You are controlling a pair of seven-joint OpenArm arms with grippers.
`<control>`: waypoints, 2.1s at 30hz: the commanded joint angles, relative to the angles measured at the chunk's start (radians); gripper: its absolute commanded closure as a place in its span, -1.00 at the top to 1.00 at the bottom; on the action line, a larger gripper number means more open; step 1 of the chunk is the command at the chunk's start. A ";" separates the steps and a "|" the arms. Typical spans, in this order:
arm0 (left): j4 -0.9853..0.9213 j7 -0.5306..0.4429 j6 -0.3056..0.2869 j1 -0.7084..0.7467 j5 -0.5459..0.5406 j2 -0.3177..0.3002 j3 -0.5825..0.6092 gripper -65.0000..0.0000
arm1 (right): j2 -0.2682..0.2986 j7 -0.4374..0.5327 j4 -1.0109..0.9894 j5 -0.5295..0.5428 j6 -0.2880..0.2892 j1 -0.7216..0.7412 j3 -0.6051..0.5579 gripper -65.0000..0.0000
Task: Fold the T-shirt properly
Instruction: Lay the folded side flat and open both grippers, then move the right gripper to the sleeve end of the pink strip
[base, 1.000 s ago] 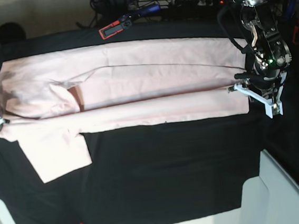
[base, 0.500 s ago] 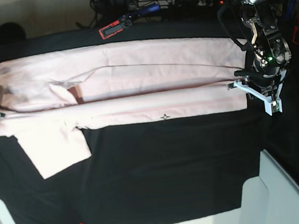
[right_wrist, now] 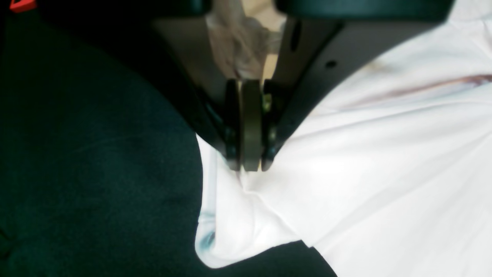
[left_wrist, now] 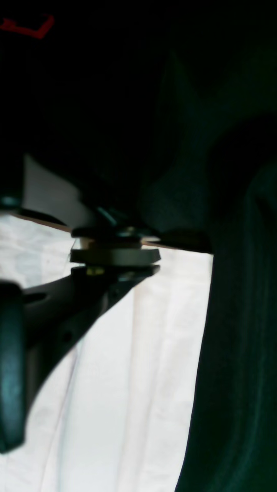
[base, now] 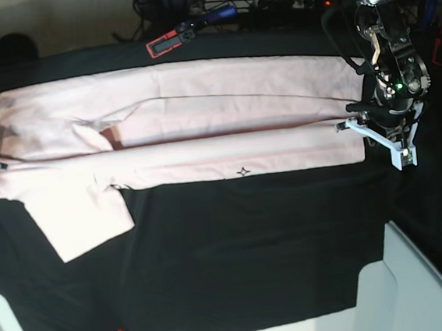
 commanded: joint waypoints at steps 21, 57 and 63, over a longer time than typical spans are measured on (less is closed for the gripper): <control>0.023 0.070 0.010 -0.022 0.008 -0.021 -0.011 -0.17 | -0.002 -0.049 0.020 0.000 -0.009 0.000 0.123 0.04; 0.215 0.208 0.012 0.004 -0.001 -0.041 -0.234 0.10 | 0.009 0.308 -0.703 -0.003 0.091 0.546 -0.247 0.40; 0.215 0.208 0.012 0.012 -0.001 -0.041 -0.228 0.10 | -0.028 0.307 -0.703 -0.003 0.106 0.546 -0.299 0.40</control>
